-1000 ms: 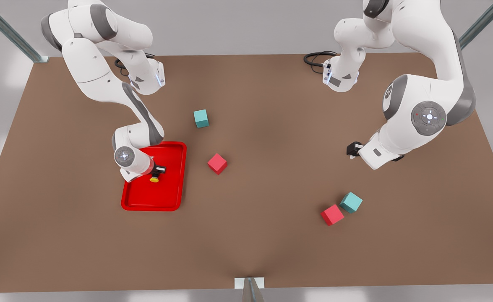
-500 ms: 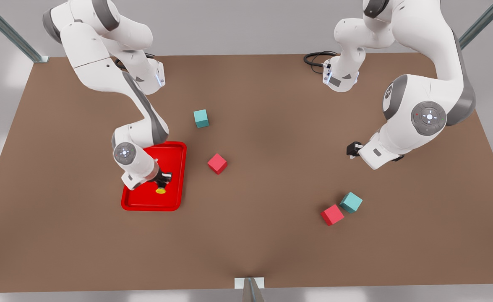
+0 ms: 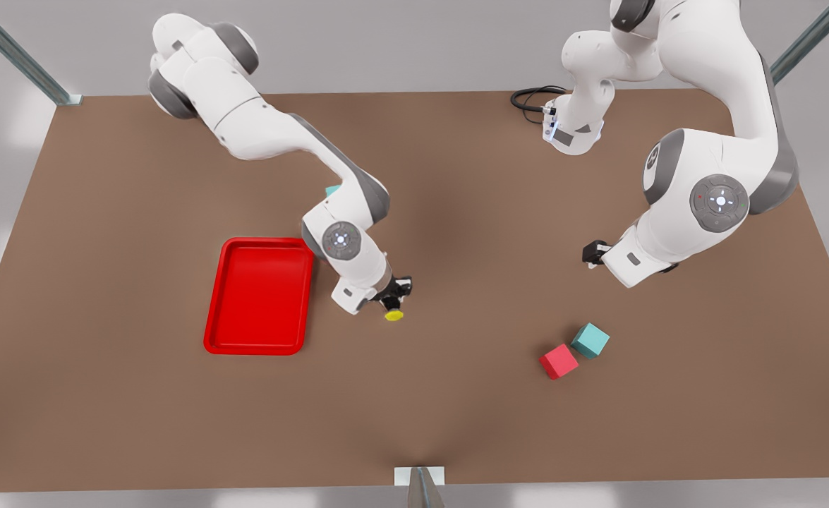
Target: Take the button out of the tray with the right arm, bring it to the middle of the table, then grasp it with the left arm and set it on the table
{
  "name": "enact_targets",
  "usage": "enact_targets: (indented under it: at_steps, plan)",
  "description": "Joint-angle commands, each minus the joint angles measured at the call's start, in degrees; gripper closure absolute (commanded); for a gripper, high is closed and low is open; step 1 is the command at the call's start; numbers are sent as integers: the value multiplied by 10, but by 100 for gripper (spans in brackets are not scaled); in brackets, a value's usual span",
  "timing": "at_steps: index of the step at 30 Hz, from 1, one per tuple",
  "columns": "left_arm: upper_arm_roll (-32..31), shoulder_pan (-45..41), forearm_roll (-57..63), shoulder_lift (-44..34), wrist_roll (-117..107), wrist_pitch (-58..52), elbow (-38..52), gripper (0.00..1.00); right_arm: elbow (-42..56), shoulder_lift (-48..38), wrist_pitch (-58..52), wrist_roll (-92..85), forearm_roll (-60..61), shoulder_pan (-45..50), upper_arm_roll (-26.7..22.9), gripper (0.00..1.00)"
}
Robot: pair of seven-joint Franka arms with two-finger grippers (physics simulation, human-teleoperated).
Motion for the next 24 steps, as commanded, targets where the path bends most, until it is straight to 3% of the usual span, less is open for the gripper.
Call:
enact_targets:
  at_steps: [1, 5, 9, 18, 19, 20, 21, 23, 24]
  plan:
    - [0, 0, 0, -1, 0, 0, 0, 0, 50, 34, -36, 275, -5, 33, -10, 58]
    - [0, 0, 0, -1, 0, 0, 0, 0, 194, 128, -57, 331, 18, 70, -16, 58]
    - [0, 1, 0, 2, 0, 5, 0, 0, 286, 195, -67, 358, 67, 139, -63, 57]
    - [0, 1, 0, 4, 1, 7, 0, 0, 309, 254, -63, 355, 68, 176, -62, 52]
    - [0, 1, -1, 4, 1, 7, 0, 0, 309, 259, -63, 356, 68, 176, -63, 33]
    - [0, 1, -1, 7, 1, 8, 0, 0, 309, 260, -62, 356, 68, 177, -62, 24]
    - [0, 2, -1, 7, 1, 10, 0, 0, 309, 260, -61, 356, 68, 177, -63, 19]
    - [0, 2, -1, 7, 2, 10, 0, 0, 310, 260, -61, 357, 67, 177, -63, 19]
    - [0, 2, 0, 7, 2, 11, 0, 0, 310, 260, -60, 358, 67, 177, -63, 3]
